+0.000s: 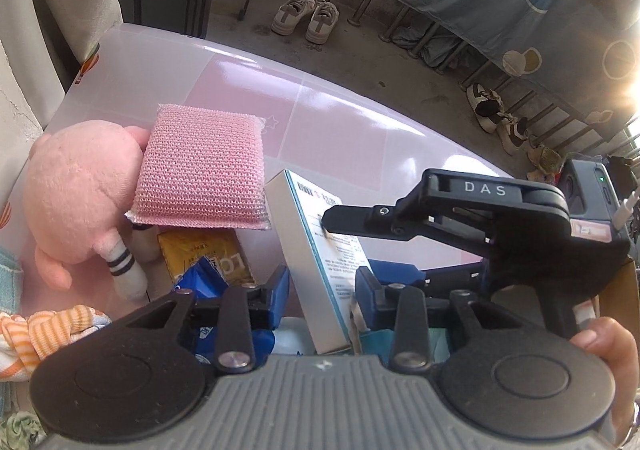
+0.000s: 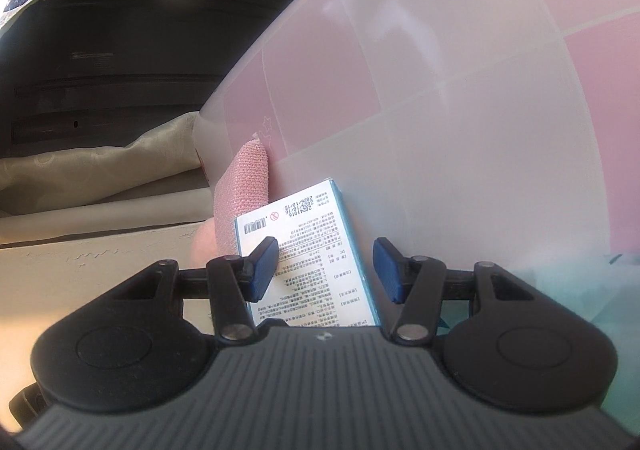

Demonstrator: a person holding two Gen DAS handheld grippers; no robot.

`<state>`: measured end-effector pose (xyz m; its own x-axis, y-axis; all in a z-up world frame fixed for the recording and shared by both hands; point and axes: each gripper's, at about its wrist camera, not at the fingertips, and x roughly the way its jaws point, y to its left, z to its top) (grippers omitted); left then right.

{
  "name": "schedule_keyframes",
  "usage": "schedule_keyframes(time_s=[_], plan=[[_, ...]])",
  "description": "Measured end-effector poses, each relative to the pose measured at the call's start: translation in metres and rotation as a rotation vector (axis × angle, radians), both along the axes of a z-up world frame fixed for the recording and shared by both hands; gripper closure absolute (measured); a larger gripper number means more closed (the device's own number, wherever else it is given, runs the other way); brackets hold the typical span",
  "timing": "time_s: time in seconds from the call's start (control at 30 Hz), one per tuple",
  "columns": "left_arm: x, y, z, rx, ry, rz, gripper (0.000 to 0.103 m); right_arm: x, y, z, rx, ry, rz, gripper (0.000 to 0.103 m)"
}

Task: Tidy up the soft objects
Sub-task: 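Grasp the white-and-blue medicine box with the right gripper, then carry the medicine box into the cardboard box and open the right gripper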

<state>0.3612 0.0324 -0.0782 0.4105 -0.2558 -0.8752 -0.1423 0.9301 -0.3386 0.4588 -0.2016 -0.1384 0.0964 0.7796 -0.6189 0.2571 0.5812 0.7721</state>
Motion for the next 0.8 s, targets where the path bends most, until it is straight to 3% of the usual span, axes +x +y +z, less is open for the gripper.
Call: schedule_keyframes(time_s=[0.2,0.37,0.57,0.8], plan=[[-0.001,-0.002,0.006,0.004,-0.017,-0.001,0.067,0.0,0.002,0.0,0.007,-0.018,-0.003,0.047],[-0.008,-0.003,0.027,0.011,-0.063,-0.013,0.067,-0.006,-0.001,0.018,0.025,-0.061,-0.009,0.047],[-0.024,-0.011,0.065,0.015,-0.121,-0.023,0.067,-0.021,-0.016,0.061,0.053,-0.124,-0.014,0.047],[-0.052,-0.057,0.122,0.012,-0.216,-0.099,0.067,-0.056,-0.069,0.121,0.089,-0.216,-0.068,0.047]])
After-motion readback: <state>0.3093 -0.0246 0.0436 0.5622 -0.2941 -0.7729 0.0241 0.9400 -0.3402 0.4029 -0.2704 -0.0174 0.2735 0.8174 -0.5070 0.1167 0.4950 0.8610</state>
